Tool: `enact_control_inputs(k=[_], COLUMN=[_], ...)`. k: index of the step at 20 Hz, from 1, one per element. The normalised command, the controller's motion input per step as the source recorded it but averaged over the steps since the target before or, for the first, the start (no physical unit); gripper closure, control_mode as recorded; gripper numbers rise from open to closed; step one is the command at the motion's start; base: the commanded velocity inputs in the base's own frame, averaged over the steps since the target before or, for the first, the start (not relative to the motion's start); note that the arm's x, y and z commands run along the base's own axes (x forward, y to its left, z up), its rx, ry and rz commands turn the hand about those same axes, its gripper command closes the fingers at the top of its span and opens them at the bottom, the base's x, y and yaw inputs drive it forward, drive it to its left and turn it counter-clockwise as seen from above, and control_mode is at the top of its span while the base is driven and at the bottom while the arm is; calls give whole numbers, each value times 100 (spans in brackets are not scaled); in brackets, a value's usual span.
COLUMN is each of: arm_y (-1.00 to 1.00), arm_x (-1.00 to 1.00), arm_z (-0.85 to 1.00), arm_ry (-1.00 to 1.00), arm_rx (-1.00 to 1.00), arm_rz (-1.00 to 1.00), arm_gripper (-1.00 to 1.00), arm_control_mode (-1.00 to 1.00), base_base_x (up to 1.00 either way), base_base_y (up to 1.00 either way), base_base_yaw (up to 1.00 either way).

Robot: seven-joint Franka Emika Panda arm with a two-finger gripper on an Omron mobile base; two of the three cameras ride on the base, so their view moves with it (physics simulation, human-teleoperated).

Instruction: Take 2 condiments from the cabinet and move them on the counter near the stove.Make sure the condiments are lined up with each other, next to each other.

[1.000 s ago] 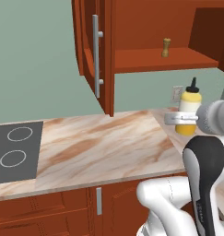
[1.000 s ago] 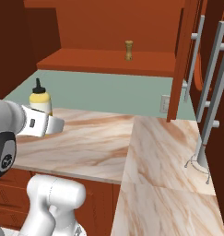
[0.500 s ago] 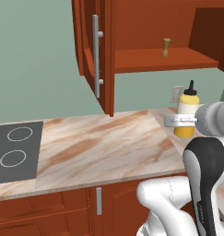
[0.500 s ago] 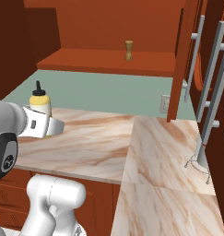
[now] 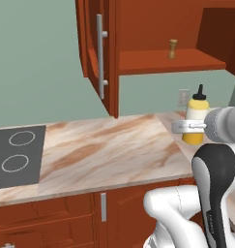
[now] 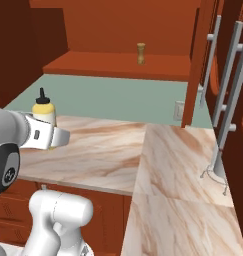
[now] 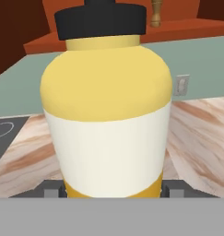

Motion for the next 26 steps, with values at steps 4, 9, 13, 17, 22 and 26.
enact_control_inputs(k=[4,9,13,17,22,26], arm_y=[0,0,0,0,0,0], arm_x=[0,0,0,0,0,0], arm_z=[0,0,0,0,0,0], arm_ry=[0,0,0,0,0,0], arm_rx=[0,0,0,0,0,0], arm_rz=[0,0,0,0,0,0], arm_gripper=[100,100,100,100,100,100], arm_control_mode=[100,100,100,100,100,100], base_base_x=[-58,-45,-40,-31,-13,-20], base_base_y=[36,64,98,100,97,92], base_base_yaw=[0,1,3,2,0,1])
